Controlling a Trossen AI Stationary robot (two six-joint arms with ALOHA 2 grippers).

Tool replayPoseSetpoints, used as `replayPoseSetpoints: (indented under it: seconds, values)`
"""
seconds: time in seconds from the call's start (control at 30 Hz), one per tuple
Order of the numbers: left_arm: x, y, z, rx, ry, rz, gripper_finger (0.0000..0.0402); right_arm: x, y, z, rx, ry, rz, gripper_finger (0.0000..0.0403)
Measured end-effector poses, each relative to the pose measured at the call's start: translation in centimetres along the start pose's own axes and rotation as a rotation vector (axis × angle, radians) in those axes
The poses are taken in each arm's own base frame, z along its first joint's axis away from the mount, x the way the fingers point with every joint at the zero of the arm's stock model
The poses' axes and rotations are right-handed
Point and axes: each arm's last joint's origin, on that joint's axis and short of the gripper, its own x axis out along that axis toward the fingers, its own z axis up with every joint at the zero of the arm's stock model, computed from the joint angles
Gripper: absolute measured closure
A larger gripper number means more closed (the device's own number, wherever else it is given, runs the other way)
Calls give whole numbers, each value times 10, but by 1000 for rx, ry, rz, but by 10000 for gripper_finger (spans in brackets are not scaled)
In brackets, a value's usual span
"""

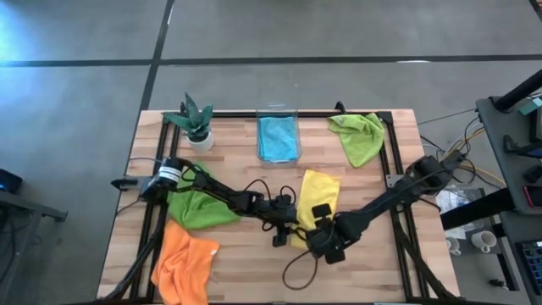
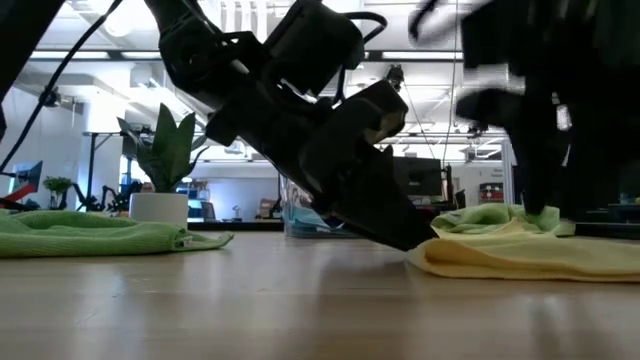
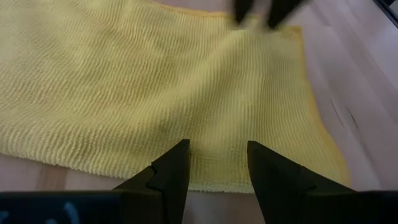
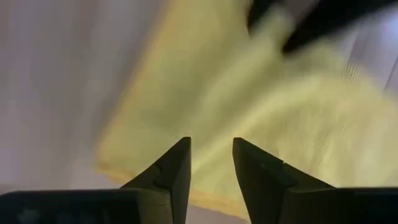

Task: Fold microfiber towels
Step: Fold the yellow microfiber cloth

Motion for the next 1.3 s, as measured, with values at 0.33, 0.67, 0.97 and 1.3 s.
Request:
replayPoseSetpoints:
  seconds: [0.33,0.67,0.97,1.3]
  values:
    - [-1,-1,-1,2,6,-9,256,21,-6,-38,89,270,49,318]
    - [-9,-3,9,-1,-12,-7,256,-19,-18,-14,100,80,-121,308]
    - [-33,-5,34,0,-105,18,256,28,-24,-41,275,15,-144,314]
    - [-4,-2,28,11,-187,44,256,22,10,-38,98,-44,75,297]
